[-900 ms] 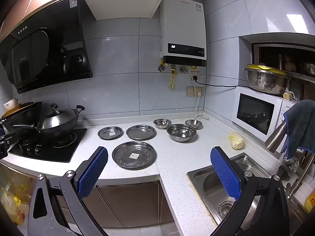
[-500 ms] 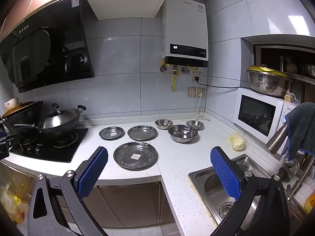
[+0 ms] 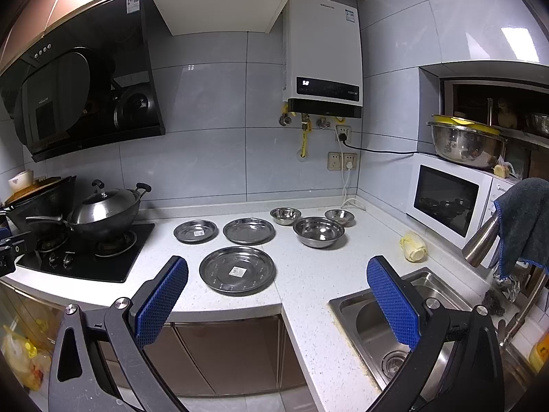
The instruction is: Organize plates and bowls
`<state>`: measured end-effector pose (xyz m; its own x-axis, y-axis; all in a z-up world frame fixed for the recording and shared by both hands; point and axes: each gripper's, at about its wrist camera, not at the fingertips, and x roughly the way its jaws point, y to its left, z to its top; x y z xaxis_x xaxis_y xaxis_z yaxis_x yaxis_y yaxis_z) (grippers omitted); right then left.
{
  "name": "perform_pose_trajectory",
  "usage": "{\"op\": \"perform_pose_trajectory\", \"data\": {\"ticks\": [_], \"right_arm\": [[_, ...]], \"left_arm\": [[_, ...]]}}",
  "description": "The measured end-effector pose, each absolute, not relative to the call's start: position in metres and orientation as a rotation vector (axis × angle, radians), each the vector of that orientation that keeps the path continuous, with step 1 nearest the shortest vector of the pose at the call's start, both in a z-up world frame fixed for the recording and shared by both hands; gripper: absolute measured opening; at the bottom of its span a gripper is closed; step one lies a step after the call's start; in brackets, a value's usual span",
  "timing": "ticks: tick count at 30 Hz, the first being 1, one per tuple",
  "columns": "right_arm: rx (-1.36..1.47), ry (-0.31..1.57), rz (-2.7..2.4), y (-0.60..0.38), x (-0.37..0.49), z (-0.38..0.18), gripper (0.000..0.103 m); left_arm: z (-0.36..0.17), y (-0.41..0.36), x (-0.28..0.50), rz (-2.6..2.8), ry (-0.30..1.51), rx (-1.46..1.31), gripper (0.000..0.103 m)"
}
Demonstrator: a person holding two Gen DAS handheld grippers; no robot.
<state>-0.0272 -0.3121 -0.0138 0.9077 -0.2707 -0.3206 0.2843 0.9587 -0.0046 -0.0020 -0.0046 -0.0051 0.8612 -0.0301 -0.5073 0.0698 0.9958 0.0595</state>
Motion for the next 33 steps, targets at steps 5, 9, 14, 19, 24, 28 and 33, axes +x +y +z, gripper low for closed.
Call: {"op": "perform_pose_trajectory", "data": {"ticks": [5, 9, 14, 19, 24, 28, 33], "right_arm": [[0.043, 0.324, -0.286, -0.312, -0.028, -0.014, 0.102], [0.046, 0.324, -0.283, -0.313, -0.030, -0.013, 0.102], [0.045, 0.327, -0.282, -0.313, -0.031, -0.013, 0.102], [0.047, 0.328, -0.281, -0.313, -0.030, -0.013, 0.102], [0.048, 0.329, -0.280, -0.313, -0.030, -0.014, 0.102], [0.048, 0.329, -0.281, -0.313, -0.030, -0.014, 0.102], [0.052, 0.336, -0.285, -0.316, -0.028, -0.015, 0.102]], "left_arm": [[-0.004, -0.003, -0.003, -0.046, 0.535, 0.069, 0.065], [-0.003, 0.002, -0.002, -0.044, 0.541, 0.063, 0.065], [-0.003, 0.004, -0.002, -0.039, 0.543, 0.059, 0.065], [-0.003, 0.004, -0.002, -0.037, 0.544, 0.056, 0.065], [-0.003, 0.006, -0.001, -0.035, 0.545, 0.056, 0.065], [-0.003, 0.006, -0.001, -0.036, 0.545, 0.057, 0.065], [-0.002, 0.007, 0.000, -0.037, 0.545, 0.057, 0.065]]}}
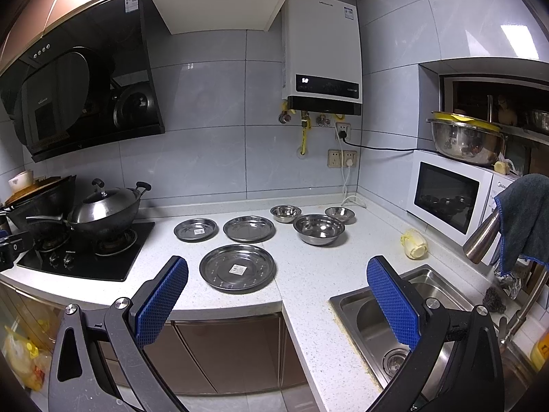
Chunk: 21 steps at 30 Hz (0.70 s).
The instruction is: Organize plates and bowls
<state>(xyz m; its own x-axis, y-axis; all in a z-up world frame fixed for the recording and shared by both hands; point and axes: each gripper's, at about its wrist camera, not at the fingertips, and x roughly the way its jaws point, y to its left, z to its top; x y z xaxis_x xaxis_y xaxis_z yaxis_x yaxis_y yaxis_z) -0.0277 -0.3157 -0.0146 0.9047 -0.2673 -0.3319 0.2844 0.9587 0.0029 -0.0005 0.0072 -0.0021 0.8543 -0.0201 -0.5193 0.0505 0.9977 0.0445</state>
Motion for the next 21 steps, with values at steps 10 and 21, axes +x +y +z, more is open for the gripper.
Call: {"op": "perform_pose_trajectory", "data": {"ticks": [10, 21], "right_arm": [[0.053, 0.335, -0.286, -0.3176, -0.0246, -0.0144, 0.102], [0.051, 0.337, -0.286, -0.3167, -0.0229, -0.0138, 0.102]], "left_arm": [[-0.0016, 0.0082, 0.0037, -0.039, 0.549, 0.056, 0.065], [-0.0012, 0.0096, 0.0047, -0.041, 0.551, 0.056, 0.065]]}}
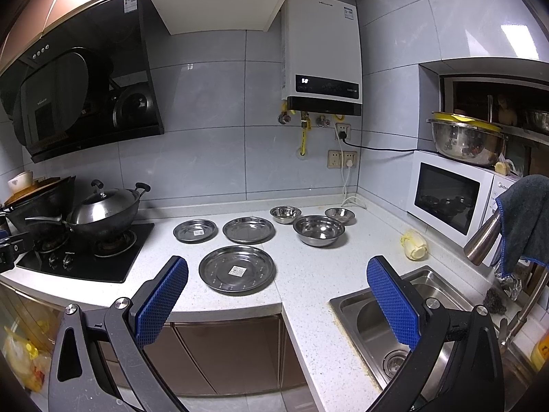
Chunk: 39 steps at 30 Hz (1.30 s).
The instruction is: Organize plates and bowls
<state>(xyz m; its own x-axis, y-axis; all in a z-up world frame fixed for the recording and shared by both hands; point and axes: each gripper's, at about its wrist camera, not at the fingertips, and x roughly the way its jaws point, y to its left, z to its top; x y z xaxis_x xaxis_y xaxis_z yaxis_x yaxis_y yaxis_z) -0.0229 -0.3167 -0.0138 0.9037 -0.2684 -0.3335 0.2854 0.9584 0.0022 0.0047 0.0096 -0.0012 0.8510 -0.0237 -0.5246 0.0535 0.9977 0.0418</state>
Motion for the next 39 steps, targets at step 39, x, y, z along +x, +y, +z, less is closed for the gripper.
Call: {"op": "perform_pose_trajectory", "data": {"ticks": [39], "right_arm": [[0.008, 0.292, -0.443, -0.305, 0.084, -0.005, 0.102]], "left_arm": [[0.015, 0.009, 0.134, -0.139, 0.434, 0.082, 0.065]]}}
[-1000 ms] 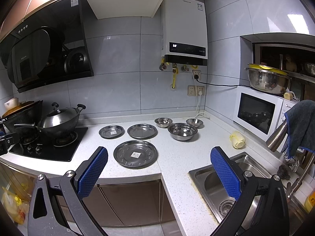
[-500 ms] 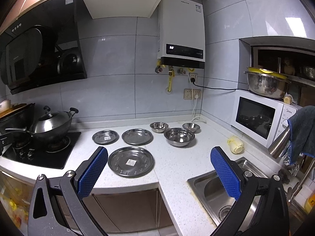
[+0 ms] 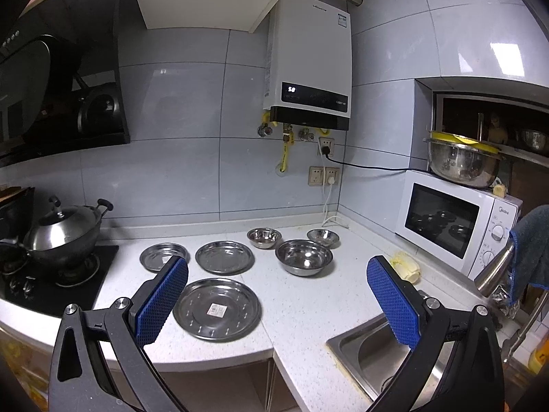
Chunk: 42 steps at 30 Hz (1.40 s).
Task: Organize plates and bowls
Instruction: 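Move both tools down to the rim of the large steel plate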
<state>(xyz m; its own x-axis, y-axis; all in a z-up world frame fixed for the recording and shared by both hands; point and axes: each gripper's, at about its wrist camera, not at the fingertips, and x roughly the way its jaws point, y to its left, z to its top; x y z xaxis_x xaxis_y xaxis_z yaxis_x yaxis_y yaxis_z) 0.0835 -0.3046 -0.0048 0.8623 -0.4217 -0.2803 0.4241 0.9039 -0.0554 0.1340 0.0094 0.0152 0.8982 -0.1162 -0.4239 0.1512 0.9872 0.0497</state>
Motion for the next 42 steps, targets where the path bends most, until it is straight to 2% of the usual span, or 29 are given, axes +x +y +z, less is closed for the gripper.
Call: {"op": "perform_pose_trajectory", "data": {"ticks": [11, 26, 32, 42], "right_arm": [[-0.009, 0.321, -0.437, -0.319, 0.142, -0.016, 0.102], [-0.088, 0.400, -0.236, -0.402, 0.300, -0.069, 0.102], [-0.097, 0.499, -0.179, -0.426, 0.345, -0.104, 0.102], [-0.024, 0.762, -0.197, -0.454, 0.379, -0.183, 0.102]], "left_arm": [[0.000, -0.010, 0.199, -0.128, 0.461, 0.050, 0.065], [-0.052, -0.136, 0.356, -0.020, 0.531, 0.045, 0.065], [-0.100, -0.176, 0.394, -0.018, 0.640, 0.107, 0.065], [-0.206, -0.214, 0.437, -0.131, 0.990, 0.187, 0.065]]}}
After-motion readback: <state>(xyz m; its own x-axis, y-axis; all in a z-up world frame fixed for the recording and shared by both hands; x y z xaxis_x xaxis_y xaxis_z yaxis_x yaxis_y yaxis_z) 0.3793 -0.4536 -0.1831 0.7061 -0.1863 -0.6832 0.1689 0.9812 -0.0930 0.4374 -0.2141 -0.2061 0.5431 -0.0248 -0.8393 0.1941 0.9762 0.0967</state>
